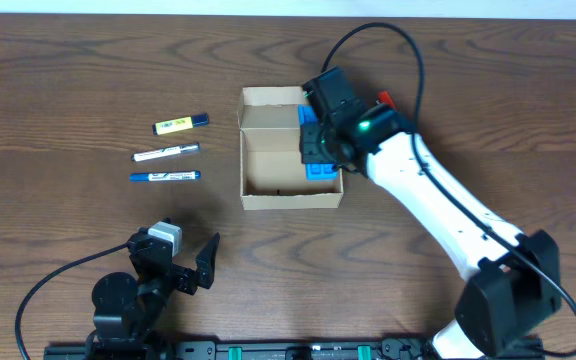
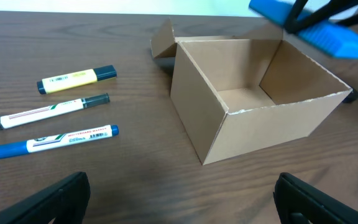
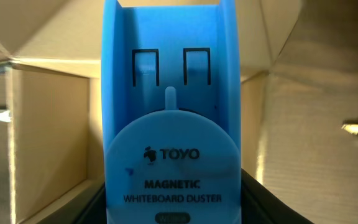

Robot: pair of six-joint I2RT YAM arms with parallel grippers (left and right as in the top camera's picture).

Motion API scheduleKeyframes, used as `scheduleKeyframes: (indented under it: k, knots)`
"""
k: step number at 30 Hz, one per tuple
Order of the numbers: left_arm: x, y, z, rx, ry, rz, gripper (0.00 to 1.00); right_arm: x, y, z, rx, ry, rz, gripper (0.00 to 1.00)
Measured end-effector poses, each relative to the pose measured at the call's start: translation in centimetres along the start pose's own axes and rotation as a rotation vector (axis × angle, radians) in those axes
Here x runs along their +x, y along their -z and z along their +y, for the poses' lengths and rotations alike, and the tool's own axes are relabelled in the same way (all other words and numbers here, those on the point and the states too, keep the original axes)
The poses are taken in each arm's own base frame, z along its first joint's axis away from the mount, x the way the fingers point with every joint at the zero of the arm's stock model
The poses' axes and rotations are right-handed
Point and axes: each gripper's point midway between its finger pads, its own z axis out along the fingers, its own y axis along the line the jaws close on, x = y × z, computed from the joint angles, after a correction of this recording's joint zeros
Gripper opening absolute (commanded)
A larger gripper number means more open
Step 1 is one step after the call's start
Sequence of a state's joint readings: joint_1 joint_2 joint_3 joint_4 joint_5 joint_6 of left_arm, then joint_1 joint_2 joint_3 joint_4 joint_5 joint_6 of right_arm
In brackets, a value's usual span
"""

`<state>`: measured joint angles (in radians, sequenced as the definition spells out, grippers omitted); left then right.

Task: Pack container
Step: 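Carry the blue duster into the box and release it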

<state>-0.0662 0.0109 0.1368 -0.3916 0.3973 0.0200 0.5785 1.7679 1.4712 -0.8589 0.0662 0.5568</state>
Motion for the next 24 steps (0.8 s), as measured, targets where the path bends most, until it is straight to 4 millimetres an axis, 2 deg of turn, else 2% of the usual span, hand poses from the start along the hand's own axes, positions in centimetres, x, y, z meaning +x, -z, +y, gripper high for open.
scheduleKeyframes:
  k: [6,15,20,24]
  knots:
    - [0.0,0.0,0.0,0.0,0.0,0.0,0.95,1.6,-1.1,-0.4,0.091,-0.051,0.027,0.45]
    - [0.0,0.0,0.0,0.0,0.0,0.0,0.95,1.4,-1.1,-1.3,0.147,-0.077,0.005,0.43]
    - [0.0,0.0,0.0,0.0,0.0,0.0,0.95,0.5,-1.1,-0.7,0.123,0.019,-0.023,0.41]
    - [0.0,0.0,0.0,0.0,0.0,0.0,0.95,-0.2,-1.2,1.1,0.038,0.229,-0.041,0.41]
